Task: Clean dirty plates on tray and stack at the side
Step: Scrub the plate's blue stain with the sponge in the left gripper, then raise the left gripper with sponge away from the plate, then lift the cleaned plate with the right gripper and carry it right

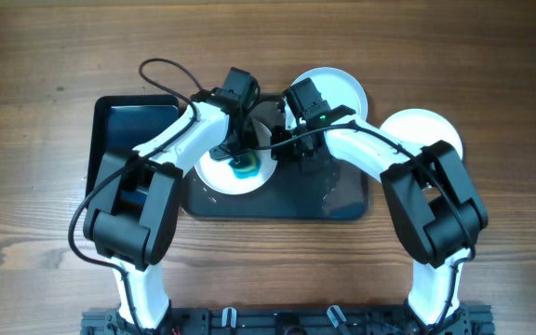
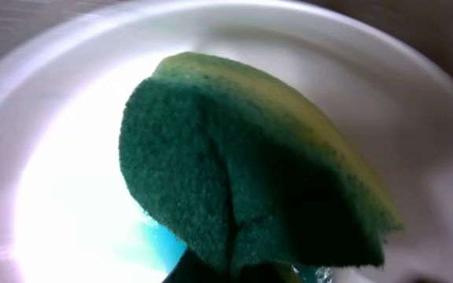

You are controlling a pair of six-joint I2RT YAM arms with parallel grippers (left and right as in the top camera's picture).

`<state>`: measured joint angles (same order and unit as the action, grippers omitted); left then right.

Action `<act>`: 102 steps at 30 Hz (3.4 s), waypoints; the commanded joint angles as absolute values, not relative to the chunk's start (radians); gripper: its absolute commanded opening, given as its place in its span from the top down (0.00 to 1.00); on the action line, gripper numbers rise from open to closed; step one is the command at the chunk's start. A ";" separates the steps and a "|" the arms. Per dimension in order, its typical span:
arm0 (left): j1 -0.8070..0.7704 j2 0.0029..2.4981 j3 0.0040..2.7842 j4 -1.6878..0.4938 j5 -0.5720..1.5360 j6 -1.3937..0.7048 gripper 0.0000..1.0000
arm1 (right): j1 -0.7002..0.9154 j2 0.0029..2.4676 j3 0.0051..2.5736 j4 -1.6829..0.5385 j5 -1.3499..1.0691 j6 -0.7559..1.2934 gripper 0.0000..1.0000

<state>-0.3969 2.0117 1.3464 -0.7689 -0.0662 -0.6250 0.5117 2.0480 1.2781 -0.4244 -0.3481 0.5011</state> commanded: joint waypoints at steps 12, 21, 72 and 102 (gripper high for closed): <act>-0.382 2.028 1.333 -0.865 0.546 -0.078 0.96 | 0.513 2.089 1.267 -0.435 -0.338 0.498 0.96; -0.381 2.028 1.333 -0.827 -0.010 -0.444 0.96 | 0.513 2.089 1.267 -0.438 -0.338 0.500 0.96; -0.379 1.995 1.571 -0.997 -0.179 -0.622 0.96 | 0.513 2.089 1.267 -0.458 -0.341 0.496 0.96; -0.194 1.943 1.647 -1.160 0.055 -0.554 0.96 | 0.830 1.649 1.275 -0.807 0.799 0.447 0.96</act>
